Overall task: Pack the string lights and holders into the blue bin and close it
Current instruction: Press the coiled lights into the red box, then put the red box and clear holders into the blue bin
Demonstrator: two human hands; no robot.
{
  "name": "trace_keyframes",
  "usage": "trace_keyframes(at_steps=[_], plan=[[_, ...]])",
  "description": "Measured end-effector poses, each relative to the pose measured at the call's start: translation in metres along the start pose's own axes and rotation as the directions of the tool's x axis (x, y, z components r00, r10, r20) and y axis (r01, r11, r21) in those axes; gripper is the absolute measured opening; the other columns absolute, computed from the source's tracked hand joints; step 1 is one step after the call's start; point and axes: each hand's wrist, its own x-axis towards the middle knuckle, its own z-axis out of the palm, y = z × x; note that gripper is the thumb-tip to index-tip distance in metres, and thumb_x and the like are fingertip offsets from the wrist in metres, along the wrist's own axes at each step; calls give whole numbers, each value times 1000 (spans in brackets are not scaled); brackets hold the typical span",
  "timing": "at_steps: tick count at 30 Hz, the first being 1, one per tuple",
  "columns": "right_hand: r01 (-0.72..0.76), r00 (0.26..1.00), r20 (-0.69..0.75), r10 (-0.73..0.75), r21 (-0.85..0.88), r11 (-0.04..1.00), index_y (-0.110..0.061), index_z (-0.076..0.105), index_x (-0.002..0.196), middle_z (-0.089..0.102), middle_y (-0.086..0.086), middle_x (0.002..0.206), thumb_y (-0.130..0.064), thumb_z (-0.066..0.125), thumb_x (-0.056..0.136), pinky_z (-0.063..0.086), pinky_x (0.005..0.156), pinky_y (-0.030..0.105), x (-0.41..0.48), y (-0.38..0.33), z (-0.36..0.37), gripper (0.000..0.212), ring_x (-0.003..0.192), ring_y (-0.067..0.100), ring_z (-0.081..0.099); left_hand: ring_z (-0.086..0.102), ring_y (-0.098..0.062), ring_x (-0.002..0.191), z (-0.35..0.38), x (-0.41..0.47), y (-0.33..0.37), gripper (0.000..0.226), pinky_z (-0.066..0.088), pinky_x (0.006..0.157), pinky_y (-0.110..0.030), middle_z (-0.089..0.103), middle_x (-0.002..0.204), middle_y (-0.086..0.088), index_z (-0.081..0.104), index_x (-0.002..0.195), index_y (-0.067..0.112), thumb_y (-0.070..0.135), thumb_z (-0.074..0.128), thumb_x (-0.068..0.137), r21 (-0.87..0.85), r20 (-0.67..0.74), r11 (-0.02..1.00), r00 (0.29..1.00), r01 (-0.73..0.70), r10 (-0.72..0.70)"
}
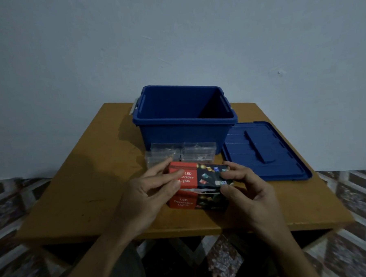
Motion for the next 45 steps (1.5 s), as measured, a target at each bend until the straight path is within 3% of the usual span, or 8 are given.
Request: trace_keyframes(at_steps=[7,12,20,25,29,33,39,45], plan=[[11,1000,-23,-13,-71,997,-21,72,89,60,-8,125,-17,67,88,61,78,39,3,6,0,7,120,15,60,65,-7,111,5,-1,0,14,57,88,-36,71,114,16,76,102,42,39,70,89,-107,-75,990,992,91,-99],[-8,999,-37,2,-153,988,-20,63,97,61,-6,119,-4,58,96,59,68,32,8,4,7,17,107,14,64,65,4,95,18,1,9,31,53,67,-14,63,117,7,57,120,26,5,54,99,-156,-133,980,981,122,-143],[-104,989,-126,83,-170,980,-22,56,100,63,-6,105,2,51,97,62,66,37,8,-6,20,25,95,11,68,67,0,86,19,4,19,30,52,67,-23,67,112,9,59,119,36,14,51,101,-170,-136,946,944,277,-301],[-142,976,-195,98,-227,964,-29,52,117,62,-10,110,-11,55,98,58,67,25,6,-6,22,27,95,3,65,65,10,70,21,0,27,15,51,57,-13,67,97,7,62,109,33,27,51,102,-217,-163,927,925,305,-343],[-246,947,-270,173,-267,932,-26,52,109,62,-5,109,-30,59,96,51,68,23,3,-8,22,14,96,7,63,67,0,74,21,0,26,11,59,81,-42,69,94,2,63,99,32,35,52,100,-133,-221,930,904,343,-365],[-300,934,-296,201,-341,891,-19,53,100,61,-4,100,-34,52,100,43,58,20,2,-14,26,15,88,5,59,68,-12,79,19,-1,30,20,58,83,-52,70,84,9,65,88,36,38,50,100,-54,-199,935,914,351,-354],[-271,938,-311,155,-379,885,-18,53,95,61,-1,97,-30,52,100,43,53,15,4,-24,32,13,85,7,60,69,0,78,13,-3,43,23,61,79,-42,72,84,14,67,91,35,46,48,97,-33,-187,945,927,324,-325],[-105,959,-284,-18,-412,905,-18,54,85,60,0,86,-26,49,98,40,57,26,16,-68,40,16,74,11,56,69,0,87,-1,8,81,9,60,77,-33,66,109,3,63,92,48,44,56,93,-130,-199,966,949,222,-245]])
